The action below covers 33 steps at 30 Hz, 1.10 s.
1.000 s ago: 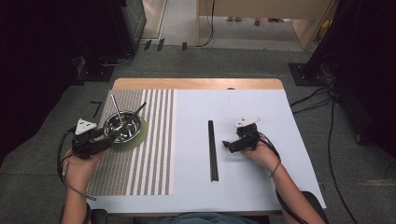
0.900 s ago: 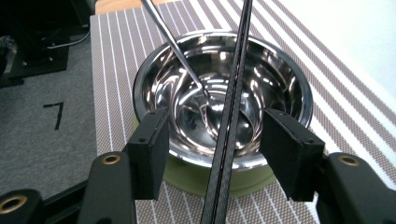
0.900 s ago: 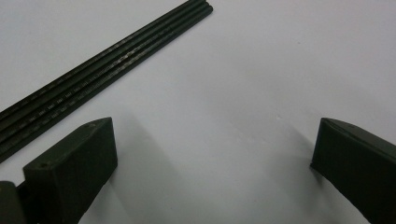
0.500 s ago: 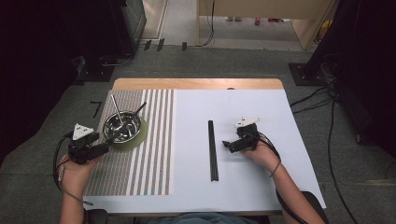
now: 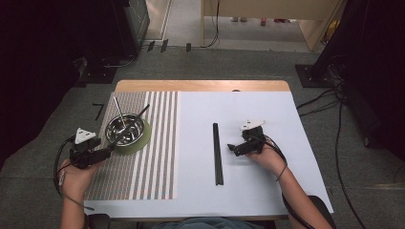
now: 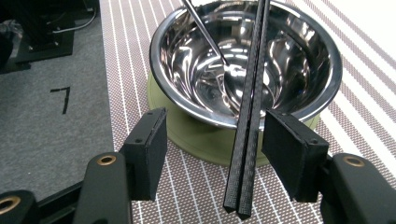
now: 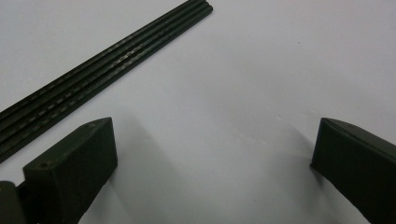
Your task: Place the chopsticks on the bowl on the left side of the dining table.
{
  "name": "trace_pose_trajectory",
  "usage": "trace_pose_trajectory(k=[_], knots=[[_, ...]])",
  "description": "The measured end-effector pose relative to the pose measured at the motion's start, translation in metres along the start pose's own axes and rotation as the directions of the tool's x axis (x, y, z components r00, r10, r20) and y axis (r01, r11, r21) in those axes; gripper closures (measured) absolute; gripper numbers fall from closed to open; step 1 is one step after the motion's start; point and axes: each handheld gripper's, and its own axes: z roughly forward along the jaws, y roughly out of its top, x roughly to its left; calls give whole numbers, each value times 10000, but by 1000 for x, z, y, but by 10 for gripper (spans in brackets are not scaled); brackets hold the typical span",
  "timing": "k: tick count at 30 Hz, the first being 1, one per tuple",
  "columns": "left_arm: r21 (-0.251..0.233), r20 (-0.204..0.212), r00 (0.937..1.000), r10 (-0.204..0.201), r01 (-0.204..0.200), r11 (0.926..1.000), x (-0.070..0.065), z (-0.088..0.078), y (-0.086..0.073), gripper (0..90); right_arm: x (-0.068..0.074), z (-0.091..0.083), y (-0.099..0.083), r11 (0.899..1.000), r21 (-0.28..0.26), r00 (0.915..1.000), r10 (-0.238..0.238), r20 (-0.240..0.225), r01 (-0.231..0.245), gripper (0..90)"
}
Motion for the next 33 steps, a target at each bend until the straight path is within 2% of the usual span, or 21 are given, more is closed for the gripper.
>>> trace_pose_trajectory(k=[12,21,27,33], knots=[[111,-112,9999,-112,113,9999,7,2,-3,416,0,0,0,10000,-10,10000,-17,-5,17,0],[-82,-323,9985,-451,448,9990,13,0,-4,423,0,0,0,10000,-3,10000,3,-10,-3,0],[-131,-481,9977,-482,476,9988,18,-1,-5,422,0,0,0,10000,-13,10000,-20,-21,20,0],[-215,-620,9958,-680,668,9975,23,2,-5,422,0,0,0,10000,-9,10000,-10,-14,10,0]])
